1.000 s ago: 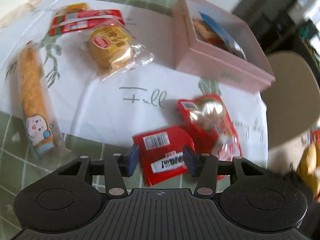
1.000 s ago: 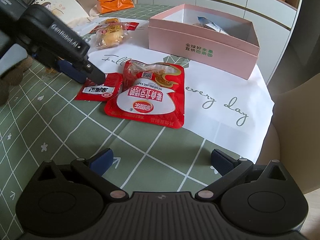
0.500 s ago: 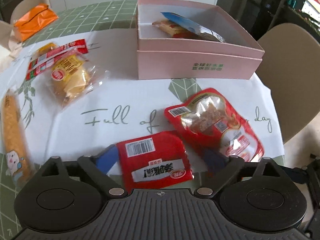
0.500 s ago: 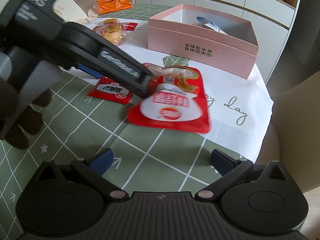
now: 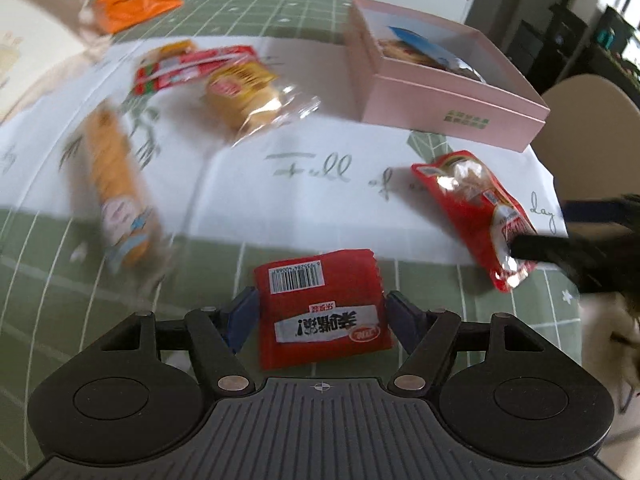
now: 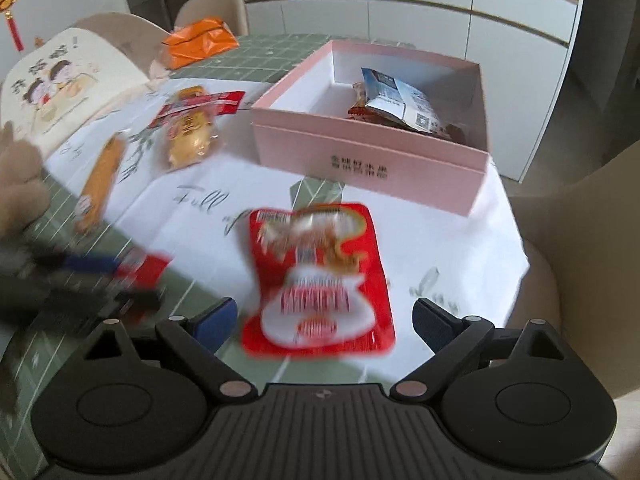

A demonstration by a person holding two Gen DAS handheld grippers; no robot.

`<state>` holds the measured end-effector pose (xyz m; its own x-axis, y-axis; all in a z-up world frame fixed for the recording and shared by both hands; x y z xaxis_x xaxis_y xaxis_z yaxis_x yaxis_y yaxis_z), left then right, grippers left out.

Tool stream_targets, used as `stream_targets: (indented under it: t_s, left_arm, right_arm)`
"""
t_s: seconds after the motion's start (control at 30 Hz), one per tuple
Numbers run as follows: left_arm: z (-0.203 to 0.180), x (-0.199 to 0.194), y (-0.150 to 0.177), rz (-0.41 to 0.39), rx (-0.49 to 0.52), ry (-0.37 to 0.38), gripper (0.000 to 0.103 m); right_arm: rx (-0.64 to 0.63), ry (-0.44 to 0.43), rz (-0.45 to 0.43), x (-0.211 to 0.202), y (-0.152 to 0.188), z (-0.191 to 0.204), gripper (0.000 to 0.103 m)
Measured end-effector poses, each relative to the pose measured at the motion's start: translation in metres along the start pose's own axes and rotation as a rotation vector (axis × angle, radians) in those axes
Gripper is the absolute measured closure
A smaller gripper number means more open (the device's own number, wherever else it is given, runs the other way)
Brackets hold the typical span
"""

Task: Organize snacks
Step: 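Grasp the small red packet with the left tool while the right tool grasps the pouch, then lift the pouch toward the pink box with the right tool while the left tool lifts the red packet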

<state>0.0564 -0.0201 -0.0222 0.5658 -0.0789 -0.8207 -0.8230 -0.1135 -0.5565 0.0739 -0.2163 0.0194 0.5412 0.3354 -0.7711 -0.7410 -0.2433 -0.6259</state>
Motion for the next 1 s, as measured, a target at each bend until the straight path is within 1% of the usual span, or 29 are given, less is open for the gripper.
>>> stream_targets:
  t_s: [0.1, 0.13, 0.17, 0.23, 0.27, 0.3, 0.4, 0.53, 0.67, 0.77, 0.8, 0.83, 0.9, 0.97, 1.0]
  left_arm:
    - [0.005, -0.008, 0.010, -0.005, -0.022, 0.014, 0.028]
    - [0.006, -0.011, 0.012, -0.007, -0.028, 0.020, 0.028]
    - [0.006, -0.013, 0.015, -0.010, -0.034, 0.026, 0.028]
    - [0.007, -0.017, 0.020, -0.022, -0.050, 0.042, 0.028]
    - [0.008, -0.019, 0.023, -0.030, -0.058, 0.052, 0.028]
    - [0.008, -0.020, 0.024, -0.036, -0.062, 0.060, 0.028]
    - [0.010, -0.023, 0.028, -0.059, -0.069, 0.078, 0.028]
    - [0.011, -0.023, 0.028, -0.073, -0.083, 0.085, 0.028]
    - [0.009, -0.023, 0.029, -0.076, -0.062, 0.078, 0.027]
    - [0.007, -0.022, 0.029, -0.077, -0.047, 0.072, 0.027]
    - [0.007, -0.022, 0.029, -0.077, -0.045, 0.071, 0.027]
    - [0.007, -0.022, 0.029, -0.077, -0.045, 0.071, 0.027]
    - [0.007, -0.022, 0.029, -0.076, -0.042, 0.070, 0.027]
    - [0.007, -0.022, 0.030, -0.074, -0.035, 0.068, 0.027]
    - [0.006, -0.022, 0.030, -0.072, -0.031, 0.066, 0.027]
  right_arm:
    - [0.052, 0.013, 0.080, 0.033, -0.005, 0.000, 0.008]
    - [0.070, 0.020, 0.101, 0.041, -0.003, 0.002, 0.007]
    - [0.060, 0.044, 0.089, 0.042, -0.005, 0.006, 0.008]
    - [-0.015, 0.090, 0.095, 0.044, -0.004, 0.020, 0.019]
    - [-0.034, 0.081, 0.090, 0.042, -0.003, 0.026, 0.024]
    - [-0.038, 0.062, 0.091, 0.039, -0.003, 0.031, 0.032]
    - [-0.031, 0.012, 0.105, 0.029, 0.000, 0.042, 0.039]
    - [-0.032, 0.008, 0.112, 0.015, 0.006, 0.046, 0.044]
    - [-0.052, 0.026, 0.128, 0.007, 0.013, 0.048, 0.044]
    - [-0.072, 0.048, 0.133, 0.008, 0.015, 0.048, 0.042]
    - [-0.079, 0.054, 0.134, 0.008, 0.014, 0.048, 0.039]
    - [-0.085, 0.063, 0.134, 0.010, 0.013, 0.048, 0.033]
    - [-0.097, 0.075, 0.122, 0.019, 0.007, 0.047, 0.026]
    - [-0.098, 0.074, 0.126, 0.031, 0.001, 0.045, 0.025]
    - [-0.090, 0.082, 0.134, 0.039, -0.001, 0.044, 0.020]
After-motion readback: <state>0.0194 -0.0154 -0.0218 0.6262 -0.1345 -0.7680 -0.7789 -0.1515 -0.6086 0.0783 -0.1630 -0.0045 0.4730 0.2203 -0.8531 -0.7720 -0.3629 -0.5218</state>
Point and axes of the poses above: each gripper's, at about its wrist camera, not at the fingertips, and x roughly the way its jaws point, z to its left, y to its underside, the point moved 6 cm from there along x, roughly the way its jaws point, and after that the axes turned 4 degrees about -z, right-handed, at the moved point
